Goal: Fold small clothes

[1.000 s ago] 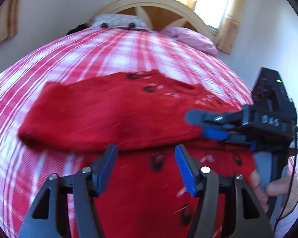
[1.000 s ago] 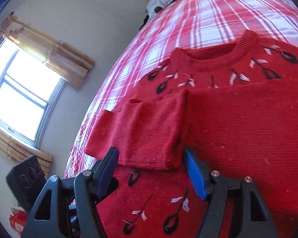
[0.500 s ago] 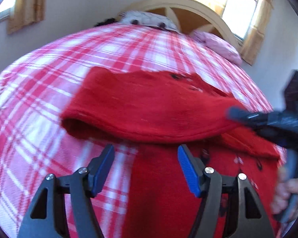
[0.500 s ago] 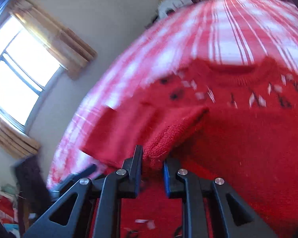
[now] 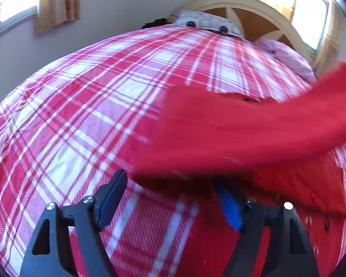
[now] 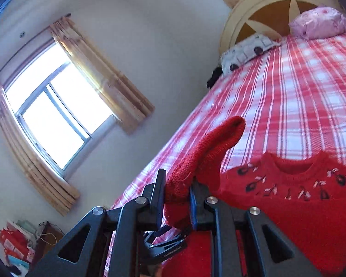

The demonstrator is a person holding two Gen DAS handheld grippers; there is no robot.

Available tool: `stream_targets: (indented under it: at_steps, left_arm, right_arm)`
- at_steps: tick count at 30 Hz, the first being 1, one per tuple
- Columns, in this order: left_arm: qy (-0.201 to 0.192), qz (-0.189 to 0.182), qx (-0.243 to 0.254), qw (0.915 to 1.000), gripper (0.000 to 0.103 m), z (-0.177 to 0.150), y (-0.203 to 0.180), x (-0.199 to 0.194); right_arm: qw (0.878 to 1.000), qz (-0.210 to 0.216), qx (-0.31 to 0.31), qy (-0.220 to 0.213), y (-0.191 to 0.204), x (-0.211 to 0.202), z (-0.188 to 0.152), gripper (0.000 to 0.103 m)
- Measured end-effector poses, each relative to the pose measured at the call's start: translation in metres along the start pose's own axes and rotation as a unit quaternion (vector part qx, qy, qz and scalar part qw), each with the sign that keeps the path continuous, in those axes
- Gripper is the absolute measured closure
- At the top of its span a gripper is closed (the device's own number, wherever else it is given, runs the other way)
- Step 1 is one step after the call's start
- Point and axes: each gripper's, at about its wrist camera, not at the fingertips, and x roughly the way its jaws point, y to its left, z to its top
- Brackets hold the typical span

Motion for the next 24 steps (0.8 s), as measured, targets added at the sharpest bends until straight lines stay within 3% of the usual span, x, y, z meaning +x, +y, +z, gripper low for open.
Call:
stream_targets:
  at_steps: [4, 9, 17, 24]
  left_arm:
    - [0.009, 0.012, -0.039, 0.9991, 0.024, 0.008, 0.010, 0.011]
    - [0.010, 0.022, -0.036, 0.9991, 0.024, 0.008, 0.007, 0.016]
    - [0.008, 0.049, -0.023, 0.9985, 0.022, 0.006, -0.002, 0.018]
    - [0.009, 0.048, -0.012, 0.9987, 0.023, 0.004, -0.006, 0.019]
  right_arm:
    - [0.999, -0.019, -0.001, -0.034, -0.016, -0.036, 0.006, 0.085]
    - [0.997, -0.055, 0.018, -0.044, -0.056, -0.078, 0.000, 0.085]
    - [0.989, -0.136, 0.050, -0.007, -0.129, -0.110, -0.060, 0.089]
    - [0.977, -0.187, 0.095, 0.030, -0.177, -0.109, -0.113, 0.090]
